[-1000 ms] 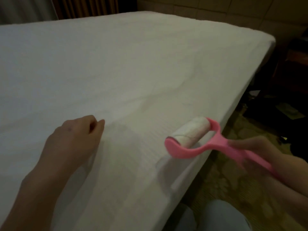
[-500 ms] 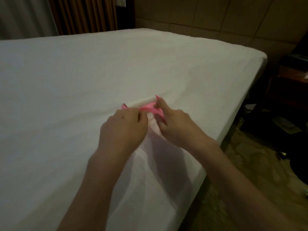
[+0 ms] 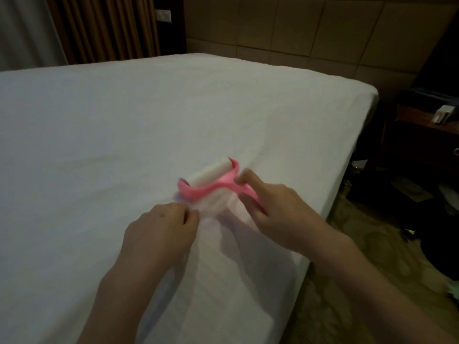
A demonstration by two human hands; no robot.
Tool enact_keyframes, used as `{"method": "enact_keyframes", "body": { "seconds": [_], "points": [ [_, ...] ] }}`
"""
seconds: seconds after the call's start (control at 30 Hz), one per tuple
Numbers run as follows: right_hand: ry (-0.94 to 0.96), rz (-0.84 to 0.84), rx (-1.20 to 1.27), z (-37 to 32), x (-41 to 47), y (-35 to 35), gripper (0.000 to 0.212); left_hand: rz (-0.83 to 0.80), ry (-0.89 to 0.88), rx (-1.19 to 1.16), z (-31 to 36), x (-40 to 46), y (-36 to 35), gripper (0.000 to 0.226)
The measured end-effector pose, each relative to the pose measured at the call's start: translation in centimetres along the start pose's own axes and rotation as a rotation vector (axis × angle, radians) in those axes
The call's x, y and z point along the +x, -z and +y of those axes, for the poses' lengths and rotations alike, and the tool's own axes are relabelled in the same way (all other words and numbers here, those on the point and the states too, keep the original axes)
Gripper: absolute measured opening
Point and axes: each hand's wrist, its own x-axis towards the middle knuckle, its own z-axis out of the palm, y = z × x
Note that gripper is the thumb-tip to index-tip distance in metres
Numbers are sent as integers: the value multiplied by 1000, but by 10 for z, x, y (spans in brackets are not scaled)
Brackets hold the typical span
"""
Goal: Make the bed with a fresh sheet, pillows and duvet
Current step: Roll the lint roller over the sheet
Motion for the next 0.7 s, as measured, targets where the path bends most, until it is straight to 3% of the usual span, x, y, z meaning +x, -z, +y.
{"method": "enact_keyframes", "body": {
  "seconds": [0.13, 0.23, 0.3, 0.43, 0.7],
  "points": [
    [-83, -115, 93, 9, -85, 42, 20, -32, 51, 53, 1, 3, -3, 43],
    [-134, -92, 149, 24, -122, 70, 43, -33, 58, 96, 6, 1, -2, 42],
    [-181, -36, 103, 36, -129, 74, 37, -36, 55, 135, 10, -1, -2, 44],
    [-291, 7, 64, 57, -109, 55, 12, -68, 28, 186, 21, 14, 2, 44],
    [-221, 62, -27, 67, 34, 12, 30, 41, -47, 224, 71, 50, -42, 23]
  ]
}}
